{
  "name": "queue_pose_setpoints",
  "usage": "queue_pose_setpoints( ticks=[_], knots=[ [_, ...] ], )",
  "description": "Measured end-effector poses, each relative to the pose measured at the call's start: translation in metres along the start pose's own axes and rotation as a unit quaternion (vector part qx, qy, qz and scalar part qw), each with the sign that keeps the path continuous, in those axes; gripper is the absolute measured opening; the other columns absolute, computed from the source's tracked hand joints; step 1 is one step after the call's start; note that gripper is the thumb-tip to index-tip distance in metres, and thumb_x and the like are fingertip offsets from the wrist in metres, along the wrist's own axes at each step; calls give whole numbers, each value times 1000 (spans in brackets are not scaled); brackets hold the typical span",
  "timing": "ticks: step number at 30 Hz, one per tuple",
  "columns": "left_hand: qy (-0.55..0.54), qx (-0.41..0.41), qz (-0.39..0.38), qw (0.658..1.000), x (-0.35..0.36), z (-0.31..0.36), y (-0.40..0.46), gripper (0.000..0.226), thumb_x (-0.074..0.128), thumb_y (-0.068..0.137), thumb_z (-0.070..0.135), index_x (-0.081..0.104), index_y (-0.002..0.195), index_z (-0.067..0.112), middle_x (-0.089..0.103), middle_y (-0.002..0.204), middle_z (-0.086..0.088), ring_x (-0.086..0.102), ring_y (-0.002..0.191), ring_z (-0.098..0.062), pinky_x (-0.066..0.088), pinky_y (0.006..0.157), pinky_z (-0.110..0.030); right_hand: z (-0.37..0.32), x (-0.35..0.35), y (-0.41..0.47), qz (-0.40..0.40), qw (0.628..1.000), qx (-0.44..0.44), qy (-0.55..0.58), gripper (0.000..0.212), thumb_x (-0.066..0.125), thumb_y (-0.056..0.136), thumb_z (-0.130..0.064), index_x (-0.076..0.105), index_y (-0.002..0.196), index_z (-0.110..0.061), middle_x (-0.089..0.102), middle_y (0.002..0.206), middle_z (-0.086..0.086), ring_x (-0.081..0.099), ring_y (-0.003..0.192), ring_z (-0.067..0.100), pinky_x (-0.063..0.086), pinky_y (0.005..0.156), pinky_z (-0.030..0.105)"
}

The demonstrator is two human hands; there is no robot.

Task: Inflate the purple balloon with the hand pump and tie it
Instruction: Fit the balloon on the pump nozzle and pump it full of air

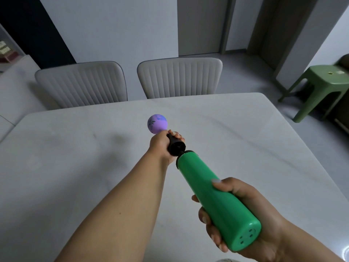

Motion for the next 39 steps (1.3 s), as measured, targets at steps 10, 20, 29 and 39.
queue_pose_setpoints(
  ticks=[10,20,29,39],
  knots=[
    [-4,-25,-75,997,26,-24,-12,37,30,103,23,45,73,8,51,51,-5,54,37,-16,49,61,-29,-22,-13,31,38,997,-44,-49,46,57,64,-32,56,99,-2,59,60,15,57,38,27,47,39,24],
    [-2,-11,-29,1000,17,1,2,39,26,101,20,39,66,11,43,39,1,40,27,-12,37,40,-9,-14,-6,30,20,998,-30,-42,43,60,67,-30,56,99,-2,57,62,17,56,38,28,46,39,25],
    [-36,12,-1,999,7,27,9,34,23,95,7,40,65,11,44,40,-3,43,30,-14,40,40,-11,-18,10,19,-12,999,-8,-28,40,58,65,-30,55,92,-1,57,58,16,55,34,26,45,35,22],
    [-50,-4,-10,999,1,31,21,32,23,93,9,39,65,13,43,42,0,42,38,-12,39,42,-12,-41,17,78,18,999,35,11,36,58,72,-37,57,89,-4,62,58,9,60,39,18,51,39,20]
  ],
)
Point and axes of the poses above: each hand's wrist, its own y-axis towards the middle knuckle, its own x-axis out of the palm, z = x × y, the point moved 10 cm from there along y, towards the middle knuckle
